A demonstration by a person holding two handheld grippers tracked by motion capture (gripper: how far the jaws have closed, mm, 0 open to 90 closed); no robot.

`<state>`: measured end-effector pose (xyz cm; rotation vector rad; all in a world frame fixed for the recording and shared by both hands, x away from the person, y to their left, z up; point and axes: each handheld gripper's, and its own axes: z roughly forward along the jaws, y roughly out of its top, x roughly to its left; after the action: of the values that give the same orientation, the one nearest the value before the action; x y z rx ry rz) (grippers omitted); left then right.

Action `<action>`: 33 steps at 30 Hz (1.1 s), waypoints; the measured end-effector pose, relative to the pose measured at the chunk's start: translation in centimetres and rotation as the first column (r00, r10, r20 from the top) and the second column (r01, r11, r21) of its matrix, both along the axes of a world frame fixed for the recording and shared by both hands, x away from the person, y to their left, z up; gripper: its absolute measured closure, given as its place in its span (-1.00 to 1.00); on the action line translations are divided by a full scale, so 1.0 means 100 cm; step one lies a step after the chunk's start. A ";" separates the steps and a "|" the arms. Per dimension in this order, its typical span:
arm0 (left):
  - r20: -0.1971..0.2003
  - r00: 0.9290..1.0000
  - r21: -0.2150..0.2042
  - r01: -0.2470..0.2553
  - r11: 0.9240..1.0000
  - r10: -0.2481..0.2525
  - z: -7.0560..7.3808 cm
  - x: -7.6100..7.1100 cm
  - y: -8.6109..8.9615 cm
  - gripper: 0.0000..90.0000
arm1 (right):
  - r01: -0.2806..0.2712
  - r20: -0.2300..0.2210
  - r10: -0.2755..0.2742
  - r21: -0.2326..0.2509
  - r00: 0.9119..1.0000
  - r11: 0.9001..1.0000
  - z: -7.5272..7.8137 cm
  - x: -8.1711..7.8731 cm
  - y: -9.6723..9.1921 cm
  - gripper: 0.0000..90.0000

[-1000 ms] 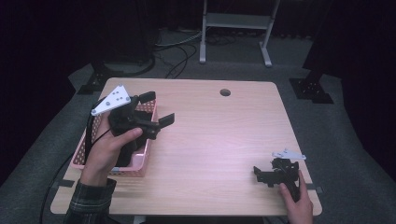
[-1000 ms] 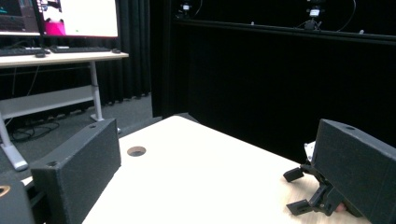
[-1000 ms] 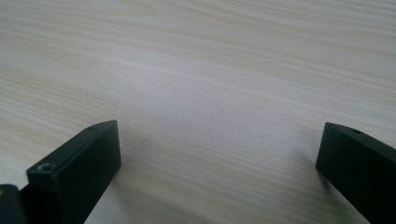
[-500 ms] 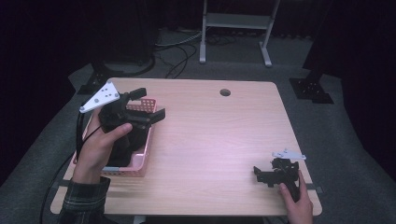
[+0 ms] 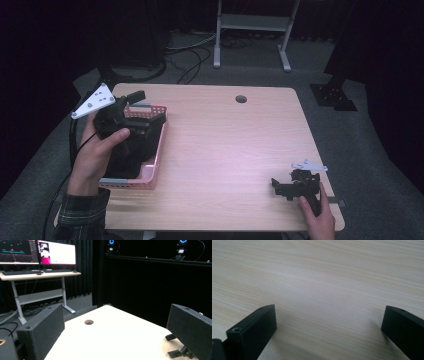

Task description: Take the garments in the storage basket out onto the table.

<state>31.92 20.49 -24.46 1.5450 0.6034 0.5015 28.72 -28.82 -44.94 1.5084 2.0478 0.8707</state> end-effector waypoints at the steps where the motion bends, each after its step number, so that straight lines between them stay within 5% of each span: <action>1: 0.001 1.000 -0.005 -0.004 1.000 0.004 0.001 0.000 0.002 -0.98 | 0.000 0.000 0.000 0.000 1.000 1.000 0.000 0.000 0.000 -1.00; 9: 0.015 1.000 0.001 -0.018 1.000 0.018 0.006 0.000 0.015 -0.98 | 0.000 0.000 0.000 0.000 1.000 1.000 0.000 0.000 0.000 -1.00; 24: 0.018 0.991 -0.035 -0.130 0.991 0.131 0.000 0.004 0.060 -0.98 | 0.001 0.000 -0.001 0.001 1.000 1.000 0.000 0.000 0.000 -1.00; 33: 0.024 0.988 -0.013 -0.151 0.988 0.152 -0.002 0.004 0.073 -0.98 | 0.001 -0.001 -0.001 0.001 1.000 1.000 0.000 0.000 0.000 -1.00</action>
<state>32.35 27.81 -24.68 1.4865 0.7065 0.6310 28.71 -28.81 -44.94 1.5104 2.0470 0.8714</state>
